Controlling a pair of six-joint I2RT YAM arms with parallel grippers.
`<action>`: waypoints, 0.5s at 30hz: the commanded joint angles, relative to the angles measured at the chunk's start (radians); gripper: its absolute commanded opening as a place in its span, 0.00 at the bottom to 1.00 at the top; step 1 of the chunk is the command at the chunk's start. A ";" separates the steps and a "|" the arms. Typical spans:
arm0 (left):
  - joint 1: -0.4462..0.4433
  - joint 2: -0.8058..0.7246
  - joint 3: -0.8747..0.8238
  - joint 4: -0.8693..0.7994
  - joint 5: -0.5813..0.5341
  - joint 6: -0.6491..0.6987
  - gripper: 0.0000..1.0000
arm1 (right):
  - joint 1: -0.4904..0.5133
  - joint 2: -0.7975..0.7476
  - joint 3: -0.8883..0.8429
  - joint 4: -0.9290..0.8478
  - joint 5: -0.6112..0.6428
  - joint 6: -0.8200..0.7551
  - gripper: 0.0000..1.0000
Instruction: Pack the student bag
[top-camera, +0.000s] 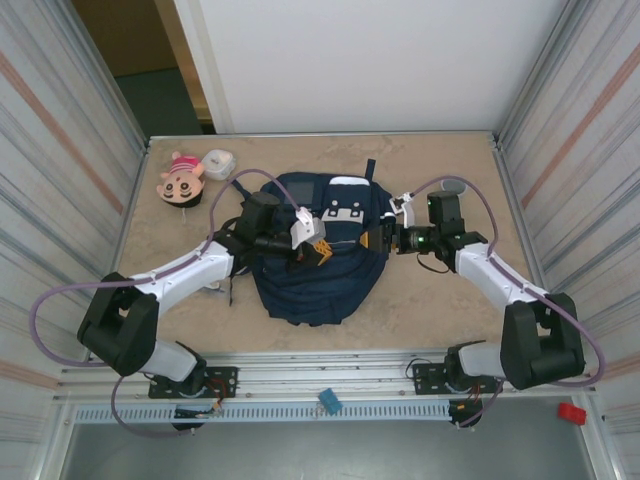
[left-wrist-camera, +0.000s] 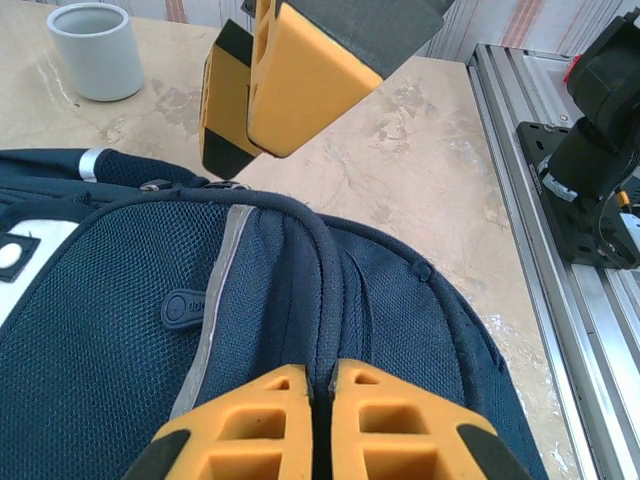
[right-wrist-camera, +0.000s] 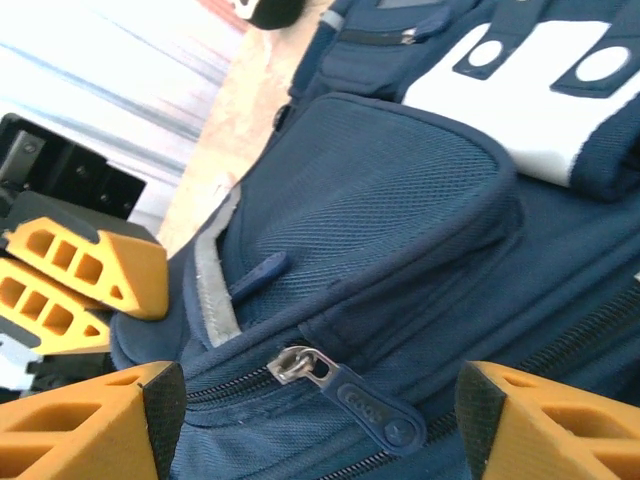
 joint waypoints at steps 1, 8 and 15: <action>0.001 -0.037 0.033 0.072 0.092 -0.016 0.00 | -0.004 0.031 0.037 0.039 -0.093 -0.027 0.72; 0.002 -0.033 0.041 0.070 0.089 -0.013 0.00 | 0.020 0.092 0.063 0.022 -0.155 -0.036 0.72; 0.003 -0.031 0.042 0.069 0.083 -0.011 0.00 | 0.030 0.109 0.089 -0.078 -0.260 -0.089 0.64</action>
